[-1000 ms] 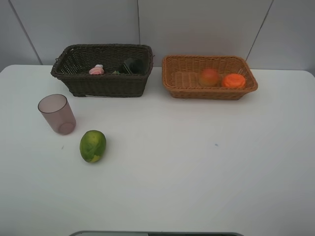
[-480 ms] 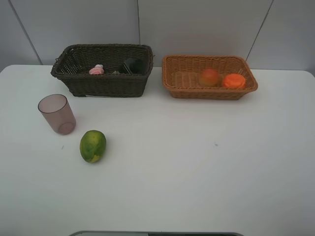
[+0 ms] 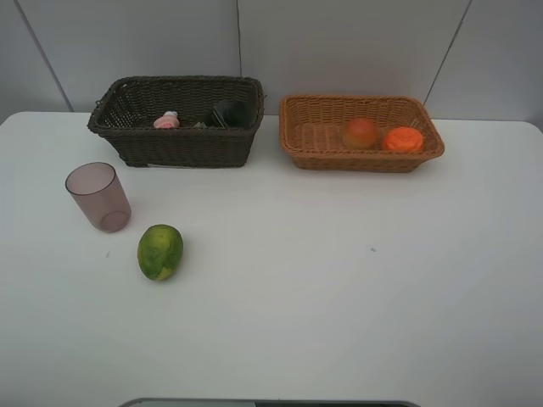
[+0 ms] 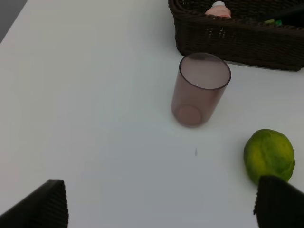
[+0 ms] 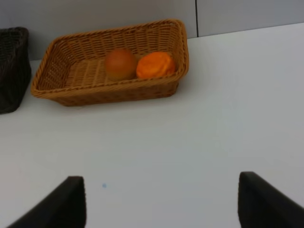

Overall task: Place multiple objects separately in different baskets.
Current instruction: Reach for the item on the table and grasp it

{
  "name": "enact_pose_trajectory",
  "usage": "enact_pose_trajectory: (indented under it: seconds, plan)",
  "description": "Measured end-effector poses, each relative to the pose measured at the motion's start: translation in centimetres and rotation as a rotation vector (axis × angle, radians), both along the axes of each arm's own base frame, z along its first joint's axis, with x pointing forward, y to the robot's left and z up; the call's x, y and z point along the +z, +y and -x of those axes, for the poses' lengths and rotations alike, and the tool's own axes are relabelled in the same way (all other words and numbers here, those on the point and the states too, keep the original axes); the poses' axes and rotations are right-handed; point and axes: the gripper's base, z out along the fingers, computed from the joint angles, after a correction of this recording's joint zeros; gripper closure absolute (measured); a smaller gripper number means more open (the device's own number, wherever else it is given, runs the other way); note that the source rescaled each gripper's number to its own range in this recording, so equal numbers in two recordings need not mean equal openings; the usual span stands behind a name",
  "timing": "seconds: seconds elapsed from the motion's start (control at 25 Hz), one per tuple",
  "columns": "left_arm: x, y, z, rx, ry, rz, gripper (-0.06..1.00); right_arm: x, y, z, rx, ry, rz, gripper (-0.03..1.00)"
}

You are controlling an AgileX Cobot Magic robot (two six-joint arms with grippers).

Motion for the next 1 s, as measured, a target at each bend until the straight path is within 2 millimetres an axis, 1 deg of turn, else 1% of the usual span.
enact_pose_trajectory:
  seconds: [1.0]
  plan:
    - [0.0,0.0,0.0,0.0,0.0,0.0,-0.06,0.0,0.0,0.0,-0.001,0.0,-0.001,0.45]
